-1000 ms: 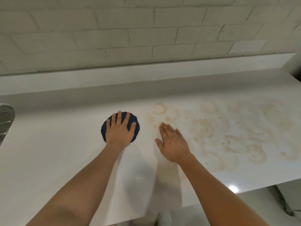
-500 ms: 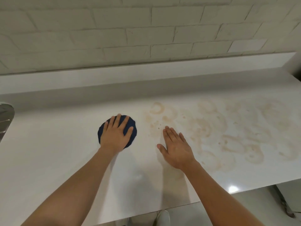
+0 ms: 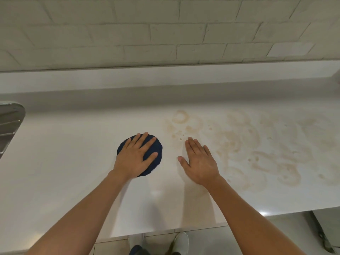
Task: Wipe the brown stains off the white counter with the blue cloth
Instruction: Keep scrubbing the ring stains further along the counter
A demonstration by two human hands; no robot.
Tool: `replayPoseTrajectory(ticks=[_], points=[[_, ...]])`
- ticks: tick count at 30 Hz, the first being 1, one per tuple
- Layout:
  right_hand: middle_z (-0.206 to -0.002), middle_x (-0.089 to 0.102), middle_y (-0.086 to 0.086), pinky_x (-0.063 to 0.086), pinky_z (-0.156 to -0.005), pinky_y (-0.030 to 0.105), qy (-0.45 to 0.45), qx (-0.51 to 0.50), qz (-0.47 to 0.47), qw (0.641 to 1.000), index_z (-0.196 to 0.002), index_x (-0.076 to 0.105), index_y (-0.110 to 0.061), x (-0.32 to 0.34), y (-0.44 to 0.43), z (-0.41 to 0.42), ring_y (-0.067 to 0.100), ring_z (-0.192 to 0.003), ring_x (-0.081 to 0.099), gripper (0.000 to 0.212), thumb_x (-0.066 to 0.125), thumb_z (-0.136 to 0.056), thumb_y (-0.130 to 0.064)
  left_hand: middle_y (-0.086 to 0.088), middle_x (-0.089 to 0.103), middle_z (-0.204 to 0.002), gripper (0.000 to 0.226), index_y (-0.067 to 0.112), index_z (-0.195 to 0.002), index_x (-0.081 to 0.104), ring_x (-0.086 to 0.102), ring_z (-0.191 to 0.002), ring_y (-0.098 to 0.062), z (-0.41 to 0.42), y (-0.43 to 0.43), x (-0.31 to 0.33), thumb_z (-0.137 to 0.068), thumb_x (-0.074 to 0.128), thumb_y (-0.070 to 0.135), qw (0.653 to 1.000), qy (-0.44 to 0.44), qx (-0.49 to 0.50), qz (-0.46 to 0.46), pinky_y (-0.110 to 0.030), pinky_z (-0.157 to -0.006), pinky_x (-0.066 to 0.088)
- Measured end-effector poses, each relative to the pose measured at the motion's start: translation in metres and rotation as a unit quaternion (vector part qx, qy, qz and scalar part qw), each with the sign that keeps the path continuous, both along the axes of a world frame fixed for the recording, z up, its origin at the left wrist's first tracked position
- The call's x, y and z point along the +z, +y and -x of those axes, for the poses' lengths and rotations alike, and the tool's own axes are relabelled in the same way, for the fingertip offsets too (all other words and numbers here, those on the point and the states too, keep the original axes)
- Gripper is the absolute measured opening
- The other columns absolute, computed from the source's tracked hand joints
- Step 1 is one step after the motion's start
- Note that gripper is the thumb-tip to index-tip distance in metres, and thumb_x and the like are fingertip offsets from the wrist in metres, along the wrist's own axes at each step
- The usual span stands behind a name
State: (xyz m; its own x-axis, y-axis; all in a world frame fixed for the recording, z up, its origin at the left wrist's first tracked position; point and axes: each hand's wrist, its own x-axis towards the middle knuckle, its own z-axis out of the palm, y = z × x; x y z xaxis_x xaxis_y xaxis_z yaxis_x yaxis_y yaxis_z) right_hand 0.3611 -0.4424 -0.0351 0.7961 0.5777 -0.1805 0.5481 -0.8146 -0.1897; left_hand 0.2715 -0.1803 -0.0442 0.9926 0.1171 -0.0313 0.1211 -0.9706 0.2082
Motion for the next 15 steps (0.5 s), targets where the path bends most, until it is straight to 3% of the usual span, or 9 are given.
replayPoseTrajectory(ticks=[7, 12, 15], points=[[-0.166, -0.013, -0.005, -0.008, -0.123, 0.037, 0.000, -0.005, 0.002, 1.000, -0.159, -0.005, -0.019, -0.001, 0.001, 0.001, 0.010, -0.151, -0.015, 0.075, 0.003, -0.099, -0.064, -0.002, 0.007, -0.170, 0.066, 0.036, -0.161, 0.013, 0.003, -0.155, -0.027, -0.053, -0.008, 0.000, -0.101, 0.014, 0.064, 0.994, 0.021, 0.108, -0.010, -0.047, -0.125, 0.002], [-0.167, -0.010, -0.006, -0.006, -0.123, 0.036, 0.025, -0.008, -0.001, 1.000, -0.160, -0.003, -0.020, 0.005, 0.001, -0.001, 0.010, -0.152, -0.010, 0.073, 0.011, -0.101, -0.061, -0.001, 0.003, -0.170, 0.069, 0.036, -0.161, 0.009, 0.000, -0.156, -0.026, -0.047, -0.035, 0.003, -0.099, 0.007, 0.065, 0.998, 0.029, 0.054, -0.004, -0.046, -0.125, 0.000], [-0.167, -0.005, -0.005, -0.005, -0.123, 0.033, 0.049, -0.019, -0.057, 0.997, -0.160, 0.003, -0.019, 0.012, -0.005, 0.001, 0.009, -0.152, -0.007, 0.066, 0.017, -0.105, -0.052, 0.001, 0.001, -0.170, 0.069, 0.037, -0.161, 0.009, -0.002, -0.156, -0.024, -0.031, -0.043, 0.002, -0.098, 0.006, 0.066, 1.000, 0.029, 0.009, 0.001, -0.045, -0.125, -0.002]])
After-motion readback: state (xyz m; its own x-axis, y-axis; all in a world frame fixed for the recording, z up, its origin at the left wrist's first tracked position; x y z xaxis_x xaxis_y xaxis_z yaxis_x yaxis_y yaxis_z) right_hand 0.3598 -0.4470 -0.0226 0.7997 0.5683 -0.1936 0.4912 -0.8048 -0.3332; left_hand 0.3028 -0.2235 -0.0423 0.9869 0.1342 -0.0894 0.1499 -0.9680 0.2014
